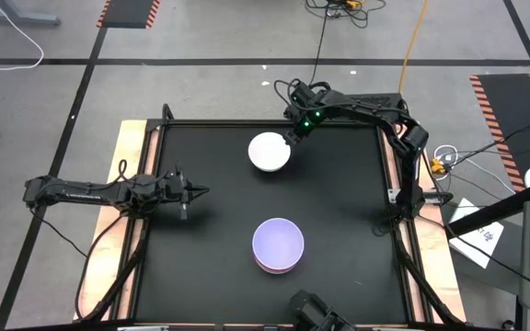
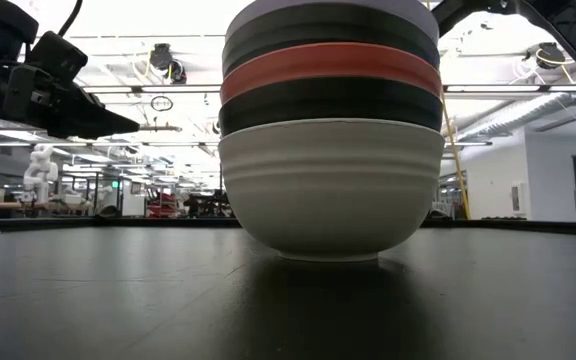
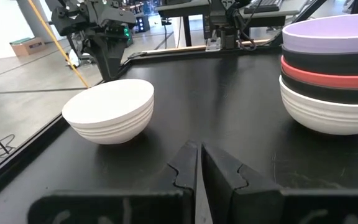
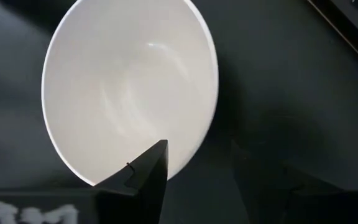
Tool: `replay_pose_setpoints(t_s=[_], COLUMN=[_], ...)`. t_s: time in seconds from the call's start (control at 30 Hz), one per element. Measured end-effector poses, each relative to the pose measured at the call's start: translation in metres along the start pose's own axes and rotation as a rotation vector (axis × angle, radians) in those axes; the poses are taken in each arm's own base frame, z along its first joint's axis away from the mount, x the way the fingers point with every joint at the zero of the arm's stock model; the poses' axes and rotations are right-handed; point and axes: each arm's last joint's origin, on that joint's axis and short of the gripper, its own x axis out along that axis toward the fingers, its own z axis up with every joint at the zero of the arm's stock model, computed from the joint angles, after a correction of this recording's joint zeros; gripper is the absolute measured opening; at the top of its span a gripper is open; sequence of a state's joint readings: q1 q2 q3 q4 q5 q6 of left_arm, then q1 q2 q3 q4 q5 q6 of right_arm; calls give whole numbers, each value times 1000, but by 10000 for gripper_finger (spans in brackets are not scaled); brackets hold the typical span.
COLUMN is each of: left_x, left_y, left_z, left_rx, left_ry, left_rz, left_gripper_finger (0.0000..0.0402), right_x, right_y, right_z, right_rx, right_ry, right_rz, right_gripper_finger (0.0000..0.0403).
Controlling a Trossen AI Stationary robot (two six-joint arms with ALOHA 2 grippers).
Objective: Nest bowls inside each other
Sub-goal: Stack the white bowl on top of the purple bowl
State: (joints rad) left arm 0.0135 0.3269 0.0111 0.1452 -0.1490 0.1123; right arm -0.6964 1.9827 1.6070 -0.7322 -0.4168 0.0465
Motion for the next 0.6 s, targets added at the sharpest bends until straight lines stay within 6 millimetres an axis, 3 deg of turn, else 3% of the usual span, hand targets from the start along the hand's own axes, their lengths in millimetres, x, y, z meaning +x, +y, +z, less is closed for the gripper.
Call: replay_pose_setpoints(t_s=[0.6], left_x=[0], left_y=[0], left_z=[0], left_rx=[1], left_ry=[0], left_rz=[0], left_gripper_finger=[26], right_x=[0], right_y=[1], right_z=[4], right_rx=[24], right_ry=[-42], right_rz=[4], right_gripper_finger=[212])
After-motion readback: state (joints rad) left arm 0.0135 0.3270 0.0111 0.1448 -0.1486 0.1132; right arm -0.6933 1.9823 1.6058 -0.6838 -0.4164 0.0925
